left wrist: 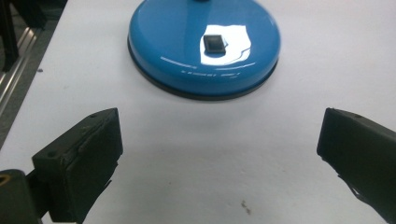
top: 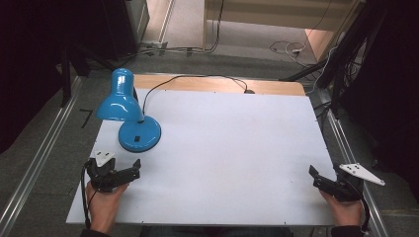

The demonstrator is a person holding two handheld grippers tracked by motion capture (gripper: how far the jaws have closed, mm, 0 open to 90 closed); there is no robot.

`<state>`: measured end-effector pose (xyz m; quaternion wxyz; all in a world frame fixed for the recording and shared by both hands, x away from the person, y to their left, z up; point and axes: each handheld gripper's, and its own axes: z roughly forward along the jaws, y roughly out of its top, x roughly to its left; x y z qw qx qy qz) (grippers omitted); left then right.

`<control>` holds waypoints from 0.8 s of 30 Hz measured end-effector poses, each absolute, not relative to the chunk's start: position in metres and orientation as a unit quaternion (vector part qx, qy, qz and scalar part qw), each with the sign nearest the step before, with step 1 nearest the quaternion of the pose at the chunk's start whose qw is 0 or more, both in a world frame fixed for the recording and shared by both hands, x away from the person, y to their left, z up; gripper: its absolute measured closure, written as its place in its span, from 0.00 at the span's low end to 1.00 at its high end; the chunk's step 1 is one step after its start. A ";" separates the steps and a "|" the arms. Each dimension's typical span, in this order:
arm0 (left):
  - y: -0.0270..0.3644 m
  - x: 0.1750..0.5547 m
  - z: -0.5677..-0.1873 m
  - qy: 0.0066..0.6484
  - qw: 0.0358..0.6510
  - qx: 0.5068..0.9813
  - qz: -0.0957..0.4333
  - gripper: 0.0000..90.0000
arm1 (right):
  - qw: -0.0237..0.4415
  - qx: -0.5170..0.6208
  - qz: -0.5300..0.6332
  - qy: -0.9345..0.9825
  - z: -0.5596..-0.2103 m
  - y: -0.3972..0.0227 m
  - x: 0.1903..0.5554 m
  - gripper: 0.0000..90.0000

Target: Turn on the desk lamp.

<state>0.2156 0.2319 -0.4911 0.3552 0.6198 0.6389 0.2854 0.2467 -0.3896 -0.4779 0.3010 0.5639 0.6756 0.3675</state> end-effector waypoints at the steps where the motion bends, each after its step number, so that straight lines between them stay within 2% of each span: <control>1: 0.234 0.215 -0.490 0.638 0.365 0.617 0.281 0.01 | 0.302 0.563 0.367 0.676 -0.478 -0.390 0.247 0.12; 9: 0.242 0.214 -0.488 0.647 0.380 0.593 0.293 0.01 | 0.299 0.562 0.359 0.682 -0.480 -0.386 0.249 0.12; 24: 0.237 0.222 -0.485 0.642 0.375 0.591 0.312 0.02 | 0.297 0.562 0.357 0.685 -0.481 -0.385 0.251 0.12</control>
